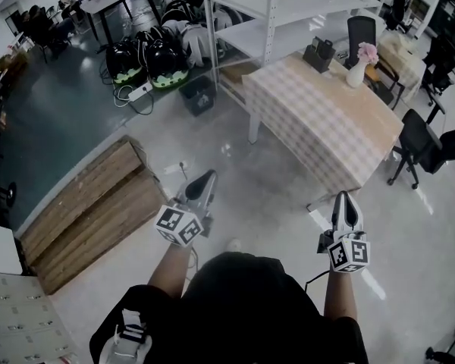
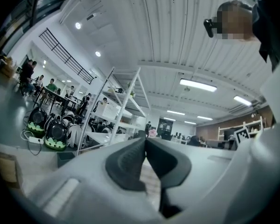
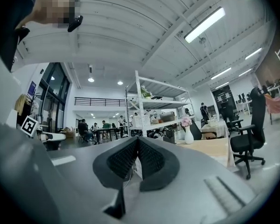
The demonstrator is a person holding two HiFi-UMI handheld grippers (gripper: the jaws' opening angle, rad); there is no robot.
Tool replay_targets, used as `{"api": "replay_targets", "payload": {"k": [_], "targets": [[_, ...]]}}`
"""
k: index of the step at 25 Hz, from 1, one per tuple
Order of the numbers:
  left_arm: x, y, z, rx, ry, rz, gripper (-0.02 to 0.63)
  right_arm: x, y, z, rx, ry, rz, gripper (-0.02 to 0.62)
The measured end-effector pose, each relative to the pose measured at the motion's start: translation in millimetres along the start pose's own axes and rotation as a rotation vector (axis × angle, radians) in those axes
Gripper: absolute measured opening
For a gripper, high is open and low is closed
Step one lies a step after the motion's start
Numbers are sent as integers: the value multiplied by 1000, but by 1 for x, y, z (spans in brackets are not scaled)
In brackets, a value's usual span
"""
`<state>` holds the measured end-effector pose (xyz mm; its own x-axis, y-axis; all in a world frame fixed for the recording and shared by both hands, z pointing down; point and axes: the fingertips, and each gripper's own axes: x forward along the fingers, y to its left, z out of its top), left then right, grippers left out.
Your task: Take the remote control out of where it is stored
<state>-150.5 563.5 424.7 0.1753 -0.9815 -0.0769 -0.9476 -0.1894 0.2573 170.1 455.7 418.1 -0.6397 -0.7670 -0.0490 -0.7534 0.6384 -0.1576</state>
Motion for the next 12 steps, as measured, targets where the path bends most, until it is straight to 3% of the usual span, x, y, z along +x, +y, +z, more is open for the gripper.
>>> {"api": "replay_targets", "payload": {"k": [12], "targets": [[68,71,9,11,37,-72,2,84,2,-15,-16,26,-66,5]]}}
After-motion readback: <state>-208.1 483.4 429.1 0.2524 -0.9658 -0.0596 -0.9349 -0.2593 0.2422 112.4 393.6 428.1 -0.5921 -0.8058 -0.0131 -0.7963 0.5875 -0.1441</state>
